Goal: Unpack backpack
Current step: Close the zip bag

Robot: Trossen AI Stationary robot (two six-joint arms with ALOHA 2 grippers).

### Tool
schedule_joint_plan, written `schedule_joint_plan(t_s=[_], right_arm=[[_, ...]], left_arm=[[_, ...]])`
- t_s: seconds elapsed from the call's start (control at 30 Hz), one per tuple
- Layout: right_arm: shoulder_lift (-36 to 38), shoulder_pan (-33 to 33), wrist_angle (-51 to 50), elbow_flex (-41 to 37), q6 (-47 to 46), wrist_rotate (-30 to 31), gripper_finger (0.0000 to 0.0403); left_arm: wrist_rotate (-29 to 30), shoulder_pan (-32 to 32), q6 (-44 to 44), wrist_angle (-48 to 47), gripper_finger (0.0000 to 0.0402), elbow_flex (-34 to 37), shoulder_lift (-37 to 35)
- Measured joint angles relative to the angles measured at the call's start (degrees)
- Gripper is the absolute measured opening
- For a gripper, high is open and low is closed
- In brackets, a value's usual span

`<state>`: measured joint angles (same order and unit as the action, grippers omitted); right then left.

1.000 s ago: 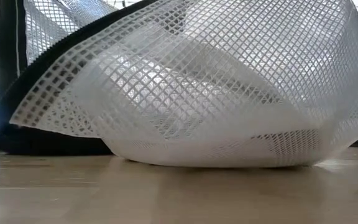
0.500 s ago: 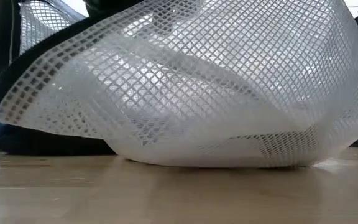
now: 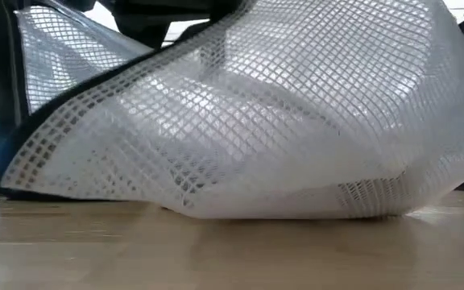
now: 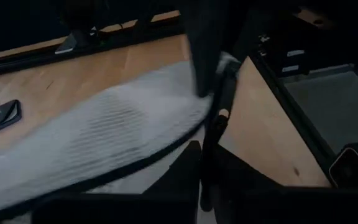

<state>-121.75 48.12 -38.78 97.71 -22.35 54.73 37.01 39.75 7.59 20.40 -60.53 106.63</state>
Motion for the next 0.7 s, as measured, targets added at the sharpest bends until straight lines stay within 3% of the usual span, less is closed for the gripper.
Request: schedule_joint_plan(t_s=[0.17,0.53,0.7], right_arm=[[0.30,1.97,-0.63,0.00,-0.08,-0.71,0.0000],[2.24,4.62,-4.07,0.07,-4.92,3.70,0.0000],[2.32,3.55,-0.75,0.07,-3.95,2.96,0.0001]], left_arm=[[0.60,0.49,0.19,-2.80,0.0000,0.00,-1.96],[3.56,3.01,1.61,-11.14,0.0000,0.00,-8.56],[4.17,3.67,1.42,-13.16,0.0000,-1.32,-9.31]])
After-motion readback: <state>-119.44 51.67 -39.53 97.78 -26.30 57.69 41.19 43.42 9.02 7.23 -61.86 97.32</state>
